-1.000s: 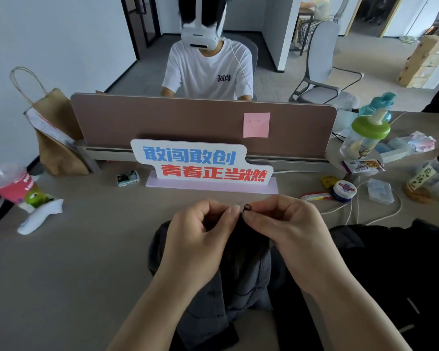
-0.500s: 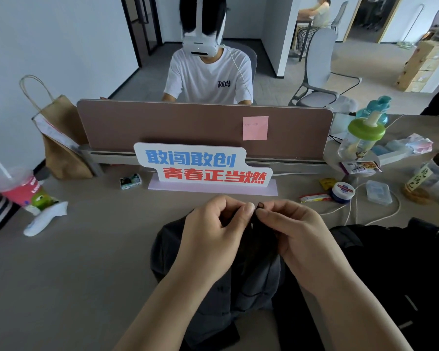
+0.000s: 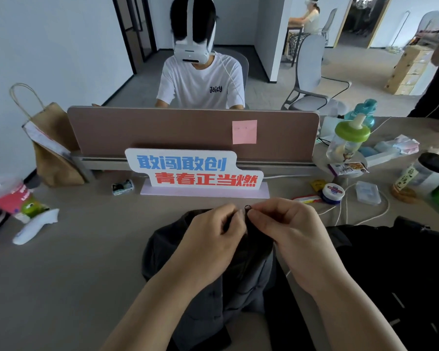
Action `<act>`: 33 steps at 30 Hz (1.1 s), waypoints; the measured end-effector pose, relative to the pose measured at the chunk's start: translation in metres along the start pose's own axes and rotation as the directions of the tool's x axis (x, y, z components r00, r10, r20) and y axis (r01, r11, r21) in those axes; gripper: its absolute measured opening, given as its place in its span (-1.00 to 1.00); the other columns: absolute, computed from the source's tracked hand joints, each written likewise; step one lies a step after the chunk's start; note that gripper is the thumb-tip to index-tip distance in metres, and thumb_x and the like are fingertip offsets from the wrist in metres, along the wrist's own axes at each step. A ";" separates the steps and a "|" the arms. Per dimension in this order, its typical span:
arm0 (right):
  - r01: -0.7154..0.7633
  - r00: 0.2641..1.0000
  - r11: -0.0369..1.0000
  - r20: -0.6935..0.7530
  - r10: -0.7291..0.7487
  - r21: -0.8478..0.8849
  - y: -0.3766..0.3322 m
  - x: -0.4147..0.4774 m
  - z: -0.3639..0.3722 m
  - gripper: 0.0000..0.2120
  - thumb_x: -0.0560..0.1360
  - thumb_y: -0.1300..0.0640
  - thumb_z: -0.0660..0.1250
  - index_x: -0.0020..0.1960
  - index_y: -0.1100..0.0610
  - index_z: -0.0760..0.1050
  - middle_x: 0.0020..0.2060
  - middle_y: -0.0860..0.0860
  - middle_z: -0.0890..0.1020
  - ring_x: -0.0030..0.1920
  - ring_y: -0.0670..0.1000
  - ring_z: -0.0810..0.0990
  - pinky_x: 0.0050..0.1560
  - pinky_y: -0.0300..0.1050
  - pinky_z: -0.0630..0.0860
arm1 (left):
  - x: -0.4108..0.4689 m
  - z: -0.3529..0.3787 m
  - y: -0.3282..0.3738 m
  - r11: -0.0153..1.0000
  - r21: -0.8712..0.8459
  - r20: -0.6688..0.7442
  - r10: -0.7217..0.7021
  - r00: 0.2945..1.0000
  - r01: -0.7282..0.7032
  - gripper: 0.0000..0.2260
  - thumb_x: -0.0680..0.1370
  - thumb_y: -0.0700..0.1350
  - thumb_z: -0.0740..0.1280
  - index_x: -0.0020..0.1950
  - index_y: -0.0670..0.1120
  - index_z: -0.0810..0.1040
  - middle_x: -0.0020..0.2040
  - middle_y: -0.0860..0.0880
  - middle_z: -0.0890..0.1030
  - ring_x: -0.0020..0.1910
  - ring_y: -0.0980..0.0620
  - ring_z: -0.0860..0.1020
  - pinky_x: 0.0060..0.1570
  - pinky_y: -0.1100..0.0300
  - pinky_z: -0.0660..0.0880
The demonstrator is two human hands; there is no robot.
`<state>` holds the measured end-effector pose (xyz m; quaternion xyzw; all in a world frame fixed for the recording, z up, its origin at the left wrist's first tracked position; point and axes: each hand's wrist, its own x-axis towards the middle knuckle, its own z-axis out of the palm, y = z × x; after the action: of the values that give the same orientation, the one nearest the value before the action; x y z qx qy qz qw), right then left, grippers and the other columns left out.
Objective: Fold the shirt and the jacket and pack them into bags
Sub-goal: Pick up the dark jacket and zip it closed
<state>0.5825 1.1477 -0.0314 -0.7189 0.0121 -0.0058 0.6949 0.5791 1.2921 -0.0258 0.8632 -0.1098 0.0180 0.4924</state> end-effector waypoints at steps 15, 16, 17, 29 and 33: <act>0.014 0.997 0.999 0.074 -0.011 -0.045 0.003 0.003 0.006 -0.92 0.46 0.26 0.40 -0.15 0.17 0.67 -0.25 0.05 0.71 -0.19 -0.03 0.65 0.00 0.05 0.58 | 0.005 0.009 0.001 1.000 -0.010 -0.157 0.026 0.987 -0.028 -0.68 0.61 -0.10 0.18 -0.35 -0.05 0.26 -0.48 0.09 0.36 -0.47 0.16 0.31 -0.44 0.33 0.26; 0.012 0.993 1.000 0.120 -0.008 -0.028 0.005 0.001 0.008 -0.88 0.50 0.26 0.35 -0.10 0.17 0.67 -0.22 0.04 0.72 -0.13 -0.02 0.66 0.02 0.03 0.57 | 0.005 0.007 0.003 0.999 0.001 -0.149 0.049 0.988 -0.050 -0.67 0.61 -0.11 0.18 -0.37 -0.02 0.26 -0.49 0.12 0.38 -0.47 0.15 0.33 -0.44 0.35 0.27; 0.019 0.988 1.000 0.153 -0.022 0.018 0.008 -0.001 0.009 -0.85 0.53 0.27 0.31 -0.05 0.18 0.67 -0.17 0.07 0.72 -0.07 0.00 0.68 0.04 0.00 0.57 | 0.006 0.006 0.007 0.997 0.018 -0.131 0.075 0.989 -0.073 -0.67 0.61 -0.12 0.18 -0.37 0.00 0.27 -0.49 0.13 0.40 -0.47 0.15 0.34 -0.44 0.36 0.28; 0.269 0.938 0.944 -0.171 -0.302 -0.191 0.011 0.003 -0.002 -0.83 0.40 0.33 0.45 -0.21 0.06 0.62 -0.29 -0.13 0.69 -0.28 -0.24 0.62 -0.20 -0.45 0.46 | -0.005 -0.002 -0.002 0.865 -0.345 -0.133 -0.429 0.893 0.364 -0.52 0.52 0.21 0.18 -0.35 -0.10 0.61 -0.42 -0.06 0.54 -0.43 0.02 0.53 -0.37 0.20 0.46; 0.533 0.809 0.738 -0.006 -0.587 -0.414 0.022 -0.001 0.002 -0.88 0.36 0.32 0.45 -0.19 0.13 0.65 -0.24 -0.11 0.65 -0.17 -0.22 0.60 -0.10 -0.43 0.46 | -0.009 0.007 0.004 0.596 -0.585 0.281 -0.487 0.827 0.550 -0.48 0.43 0.29 0.18 -0.36 -0.08 0.70 -0.38 -0.06 0.63 -0.44 0.05 0.59 -0.39 0.18 0.52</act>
<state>0.5814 1.1493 -0.0532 -0.8109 -0.1566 -0.2613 0.4996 0.5693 1.2856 -0.0274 0.6338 0.1242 -0.2044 0.7356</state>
